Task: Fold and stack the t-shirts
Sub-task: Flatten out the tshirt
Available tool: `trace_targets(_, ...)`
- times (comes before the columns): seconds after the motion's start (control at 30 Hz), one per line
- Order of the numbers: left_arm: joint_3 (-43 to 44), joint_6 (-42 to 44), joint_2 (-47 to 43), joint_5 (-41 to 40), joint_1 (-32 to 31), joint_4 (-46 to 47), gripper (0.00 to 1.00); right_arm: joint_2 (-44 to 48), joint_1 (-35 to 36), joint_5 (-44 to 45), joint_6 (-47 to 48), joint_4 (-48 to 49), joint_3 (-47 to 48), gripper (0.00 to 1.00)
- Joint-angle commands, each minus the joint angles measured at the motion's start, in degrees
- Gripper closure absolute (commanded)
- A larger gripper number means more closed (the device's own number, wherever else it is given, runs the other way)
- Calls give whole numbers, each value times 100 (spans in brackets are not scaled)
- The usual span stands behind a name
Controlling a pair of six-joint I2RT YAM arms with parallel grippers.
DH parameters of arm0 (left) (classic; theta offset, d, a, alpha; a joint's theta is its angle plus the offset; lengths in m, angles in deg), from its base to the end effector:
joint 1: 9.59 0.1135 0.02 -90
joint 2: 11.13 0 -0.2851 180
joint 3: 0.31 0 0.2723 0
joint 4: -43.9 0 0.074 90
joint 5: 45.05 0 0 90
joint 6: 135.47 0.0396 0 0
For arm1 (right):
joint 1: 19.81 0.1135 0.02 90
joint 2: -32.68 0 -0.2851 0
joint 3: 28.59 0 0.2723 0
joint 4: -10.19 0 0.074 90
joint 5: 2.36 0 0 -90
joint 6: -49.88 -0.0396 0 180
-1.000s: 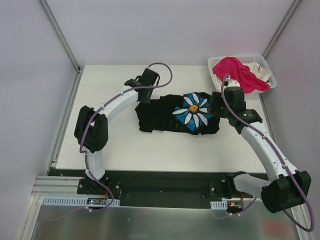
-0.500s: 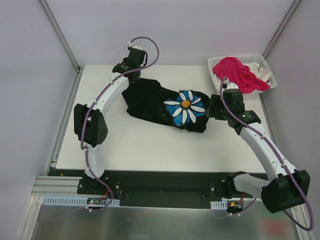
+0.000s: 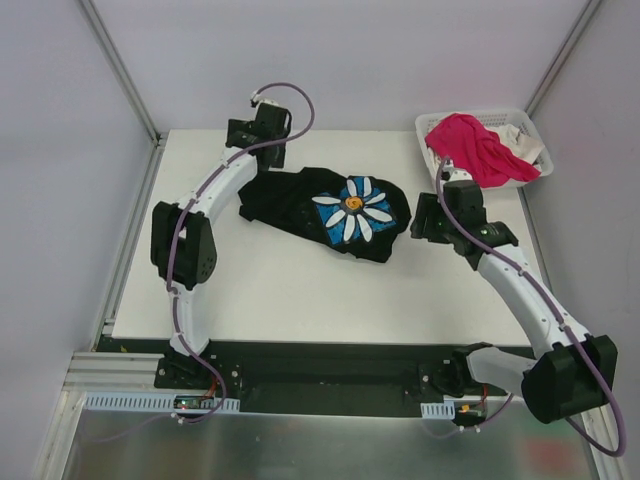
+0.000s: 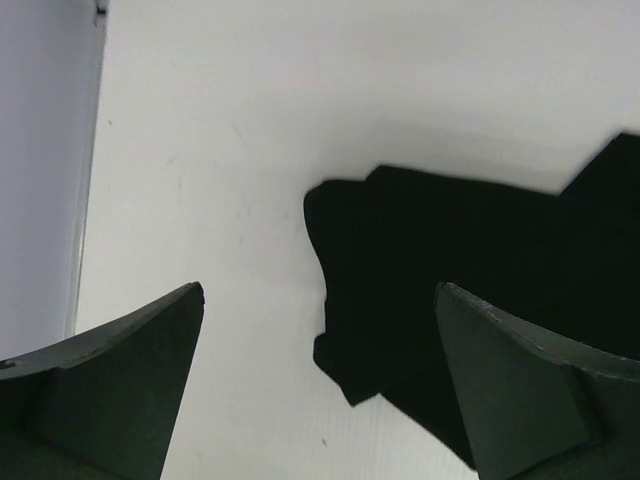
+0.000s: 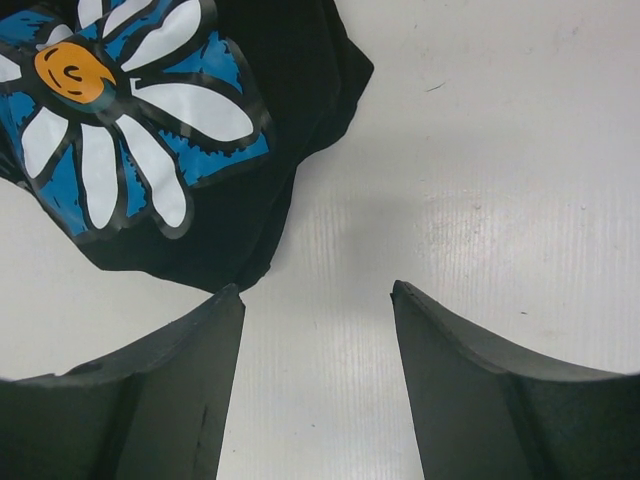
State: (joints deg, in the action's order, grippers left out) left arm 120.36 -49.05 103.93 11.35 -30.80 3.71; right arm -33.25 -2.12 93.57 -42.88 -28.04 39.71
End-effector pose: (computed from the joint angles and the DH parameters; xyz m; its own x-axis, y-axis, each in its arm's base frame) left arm 0.4739 -0.1604 0.3377 -0.5204 0.1462 -0.8413 -0.1562 0.9523 0.2621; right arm 0.2563 0.0774 0.3186 -0.5682 -0.1309 -0.8124 -0.1953 0.9805 -0.0214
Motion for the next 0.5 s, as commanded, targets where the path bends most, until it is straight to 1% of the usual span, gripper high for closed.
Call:
trace_targets(0.0,-720,-249,-746,12,-382,-84,1,-262,-20,-347,-48,361,-46,36)
trace_targets(0.17,-1844,-468,-1600,249,-831,-84,1,-982,111,-506,-84,581,-38,36)
trace_targets(0.2,-1977,-582,-1897,310,-867,-75,1,-1053,146,-488,-66,598,-20,36)
trace_targets(0.27,-2232,-627,-2154,425,-928,-75,1,-1237,304,-479,-66,555,41,36)
trace_targets(0.3,-2286,-627,-2346,442,-946,-84,1,-1290,392,-488,-92,520,85,36)
trace_targets(0.33,-2321,-610,-2444,460,-955,-75,1,-1317,636,-479,-67,432,120,36)
trace_targets(0.4,-2374,-557,-2611,451,-964,-75,1,-1335,866,-269,-84,396,103,36)
trace_targets(0.47,-2409,-513,-2647,460,-972,-84,1,-1343,1060,-373,-180,457,-2,36)
